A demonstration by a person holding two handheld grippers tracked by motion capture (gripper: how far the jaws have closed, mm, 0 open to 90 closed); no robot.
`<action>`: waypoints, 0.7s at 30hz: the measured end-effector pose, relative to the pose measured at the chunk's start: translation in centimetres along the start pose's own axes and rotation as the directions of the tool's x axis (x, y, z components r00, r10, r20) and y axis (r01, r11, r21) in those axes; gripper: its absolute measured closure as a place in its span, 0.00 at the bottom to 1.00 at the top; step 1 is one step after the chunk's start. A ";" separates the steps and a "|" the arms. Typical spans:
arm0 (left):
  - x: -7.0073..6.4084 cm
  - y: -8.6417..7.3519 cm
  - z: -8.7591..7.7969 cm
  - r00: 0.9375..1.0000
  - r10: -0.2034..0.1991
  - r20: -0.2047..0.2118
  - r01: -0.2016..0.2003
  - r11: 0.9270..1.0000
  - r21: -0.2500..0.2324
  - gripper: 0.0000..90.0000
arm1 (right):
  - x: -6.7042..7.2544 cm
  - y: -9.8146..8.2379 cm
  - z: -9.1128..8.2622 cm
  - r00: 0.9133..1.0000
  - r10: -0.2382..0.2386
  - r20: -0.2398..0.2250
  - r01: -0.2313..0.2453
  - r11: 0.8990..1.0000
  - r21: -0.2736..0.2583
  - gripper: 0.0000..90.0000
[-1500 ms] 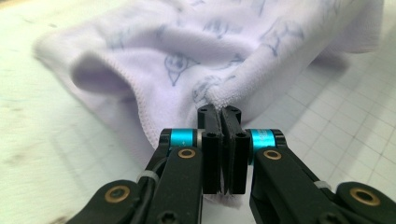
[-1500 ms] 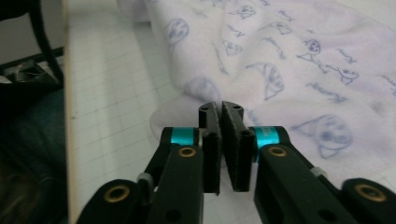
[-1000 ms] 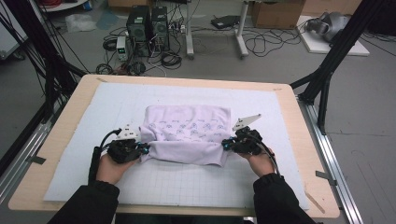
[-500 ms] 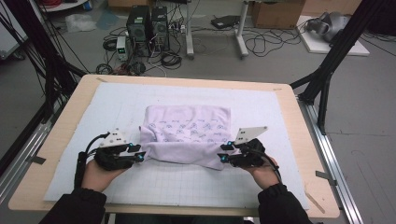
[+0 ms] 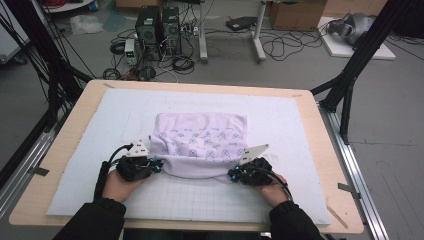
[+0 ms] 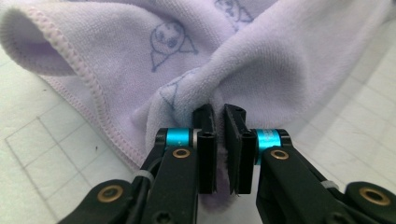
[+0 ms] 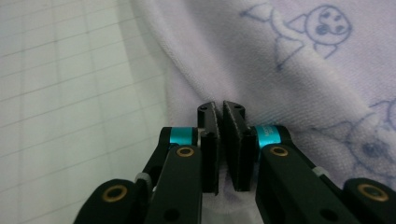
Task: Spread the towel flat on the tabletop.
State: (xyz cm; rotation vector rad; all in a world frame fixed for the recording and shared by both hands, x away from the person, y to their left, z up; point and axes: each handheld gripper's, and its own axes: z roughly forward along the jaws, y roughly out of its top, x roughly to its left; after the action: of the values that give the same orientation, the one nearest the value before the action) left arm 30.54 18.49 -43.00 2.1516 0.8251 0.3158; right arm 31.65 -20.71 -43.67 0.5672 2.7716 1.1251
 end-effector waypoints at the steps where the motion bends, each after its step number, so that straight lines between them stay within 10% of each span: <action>1: -0.1 0.0 -0.4 1.000 0.005 -0.002 -0.005 1.000 -0.002 0.93 | 0.0 0.0 -0.3 1.000 -0.001 -0.009 0.001 1.000 -0.013 0.97; 9: -2.5 -0.3 -5.6 0.999 0.032 0.027 -0.031 0.998 -0.061 0.94 | 2.4 0.4 -4.6 0.999 -0.044 -0.029 0.040 0.992 -0.119 0.97; 14: -5.3 -1.2 -9.3 0.995 0.080 0.057 -0.073 0.992 -0.108 0.90 | 5.0 0.4 -7.3 0.985 -0.070 -0.160 0.047 0.988 -0.144 0.94; 21: -4.7 -2.5 -6.9 0.992 0.091 0.092 -0.084 0.994 -0.069 0.68 | 4.5 -0.1 -6.3 0.994 -0.049 -0.098 0.038 0.993 -0.107 0.68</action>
State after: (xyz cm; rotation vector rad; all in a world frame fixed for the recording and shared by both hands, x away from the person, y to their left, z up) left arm 22.66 20.69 -40.14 2.1282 0.6590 0.2786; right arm 25.98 -23.22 -38.97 0.4484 2.7716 1.3161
